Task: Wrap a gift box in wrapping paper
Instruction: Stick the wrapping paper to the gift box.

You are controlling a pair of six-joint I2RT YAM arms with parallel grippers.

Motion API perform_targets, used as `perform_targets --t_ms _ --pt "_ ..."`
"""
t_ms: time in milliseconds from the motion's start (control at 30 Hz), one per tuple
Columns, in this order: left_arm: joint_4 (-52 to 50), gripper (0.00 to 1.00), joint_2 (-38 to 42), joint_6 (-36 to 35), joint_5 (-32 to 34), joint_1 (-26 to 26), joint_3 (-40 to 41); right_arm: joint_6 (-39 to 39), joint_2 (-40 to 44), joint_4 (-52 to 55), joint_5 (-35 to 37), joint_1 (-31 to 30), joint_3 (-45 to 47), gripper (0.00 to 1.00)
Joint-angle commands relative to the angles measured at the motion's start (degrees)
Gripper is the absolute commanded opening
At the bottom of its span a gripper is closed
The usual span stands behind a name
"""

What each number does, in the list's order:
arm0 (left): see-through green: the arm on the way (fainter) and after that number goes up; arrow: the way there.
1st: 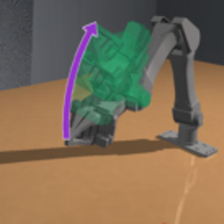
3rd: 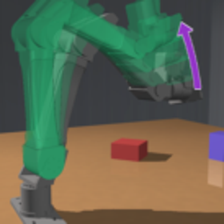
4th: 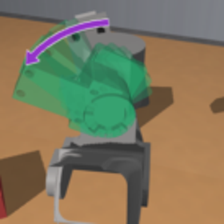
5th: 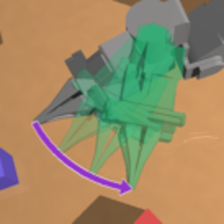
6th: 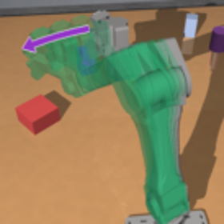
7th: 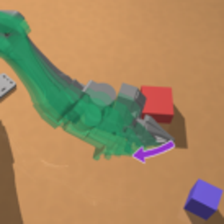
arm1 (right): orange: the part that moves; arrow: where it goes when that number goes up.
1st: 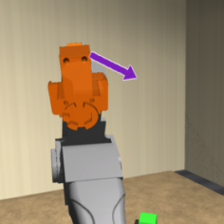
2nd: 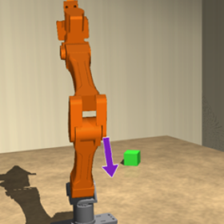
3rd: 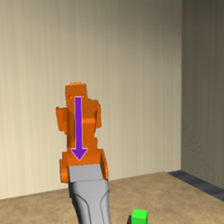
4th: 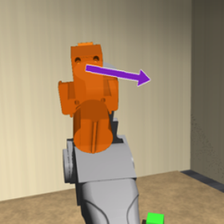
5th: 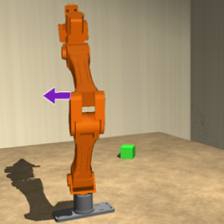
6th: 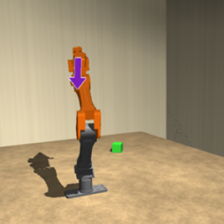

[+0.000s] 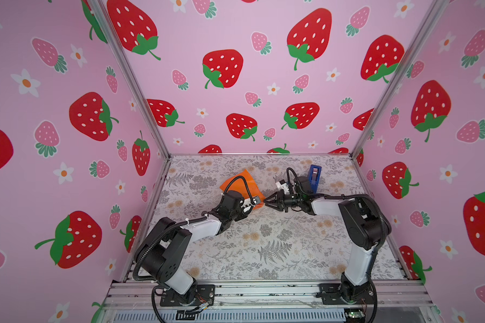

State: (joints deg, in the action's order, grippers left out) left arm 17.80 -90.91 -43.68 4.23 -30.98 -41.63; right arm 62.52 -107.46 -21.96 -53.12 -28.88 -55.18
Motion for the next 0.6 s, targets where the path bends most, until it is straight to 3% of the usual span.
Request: perform_targets --t_ms 0,233,433,567 --pt "-8.24 0.32 -2.34 -0.65 -1.08 0.74 0.37 -7.96 1.68 6.66 0.79 -1.04 1.99 0.29" --pt "-8.56 0.32 -2.3 -0.25 -1.49 0.75 0.32 -6.86 -6.57 1.45 -3.13 -7.18 -2.35 0.19" --pt "-8.65 0.32 -1.99 -0.34 -1.77 0.84 0.32 1.45 -13.71 -10.96 -2.4 -7.14 -4.82 0.12" --pt "-9.01 0.33 -1.15 -0.22 -2.14 0.83 0.54 11.41 -16.45 -25.66 -2.77 -6.72 -3.95 0.08"
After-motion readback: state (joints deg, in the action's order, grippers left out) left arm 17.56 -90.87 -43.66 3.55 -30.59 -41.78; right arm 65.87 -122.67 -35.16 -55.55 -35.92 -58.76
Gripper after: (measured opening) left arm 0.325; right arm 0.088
